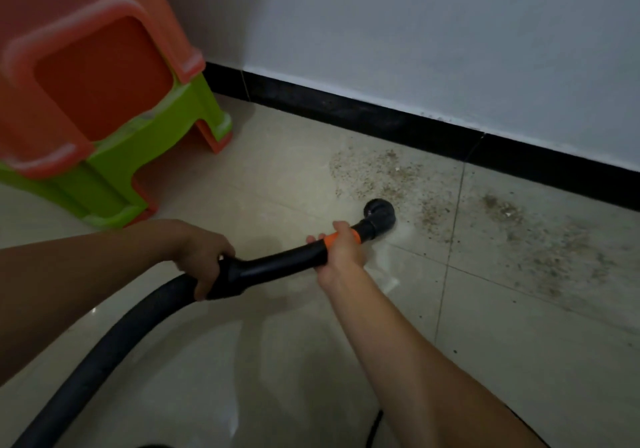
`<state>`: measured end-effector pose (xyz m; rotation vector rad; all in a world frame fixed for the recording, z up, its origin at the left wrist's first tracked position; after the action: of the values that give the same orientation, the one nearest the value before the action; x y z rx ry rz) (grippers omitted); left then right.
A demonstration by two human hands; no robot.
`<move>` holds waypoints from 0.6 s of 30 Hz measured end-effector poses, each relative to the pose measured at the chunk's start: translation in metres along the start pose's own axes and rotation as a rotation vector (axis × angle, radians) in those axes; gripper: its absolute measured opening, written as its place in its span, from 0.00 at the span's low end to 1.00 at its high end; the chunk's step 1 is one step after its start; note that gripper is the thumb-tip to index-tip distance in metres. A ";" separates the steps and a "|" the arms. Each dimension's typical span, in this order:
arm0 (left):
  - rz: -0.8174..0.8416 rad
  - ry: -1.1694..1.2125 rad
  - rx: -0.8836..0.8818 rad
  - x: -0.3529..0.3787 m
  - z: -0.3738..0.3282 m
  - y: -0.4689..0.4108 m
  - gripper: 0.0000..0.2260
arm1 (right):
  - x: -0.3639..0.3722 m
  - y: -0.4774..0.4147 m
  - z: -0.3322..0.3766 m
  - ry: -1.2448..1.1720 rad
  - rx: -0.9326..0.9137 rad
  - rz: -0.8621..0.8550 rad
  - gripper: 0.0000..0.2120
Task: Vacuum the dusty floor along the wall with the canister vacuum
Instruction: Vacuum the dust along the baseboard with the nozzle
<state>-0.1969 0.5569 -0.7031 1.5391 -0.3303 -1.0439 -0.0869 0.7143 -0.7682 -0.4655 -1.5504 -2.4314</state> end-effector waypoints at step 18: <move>0.102 0.136 -0.056 0.025 0.016 -0.008 0.28 | 0.071 -0.029 -0.027 0.357 0.144 0.237 0.05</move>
<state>-0.1980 0.5308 -0.7192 1.5180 -0.2801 -0.8574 -0.1670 0.7006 -0.7761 -0.1634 -1.4135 -2.0712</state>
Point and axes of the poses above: each hand's wrist, its own y-axis away from the middle knuckle, its own x-axis out of the palm, z = x × y, the point moved 9 cm from there along -y, towards the middle knuckle, and after that the axes turned 4 degrees about -y, right-handed, at the moved point
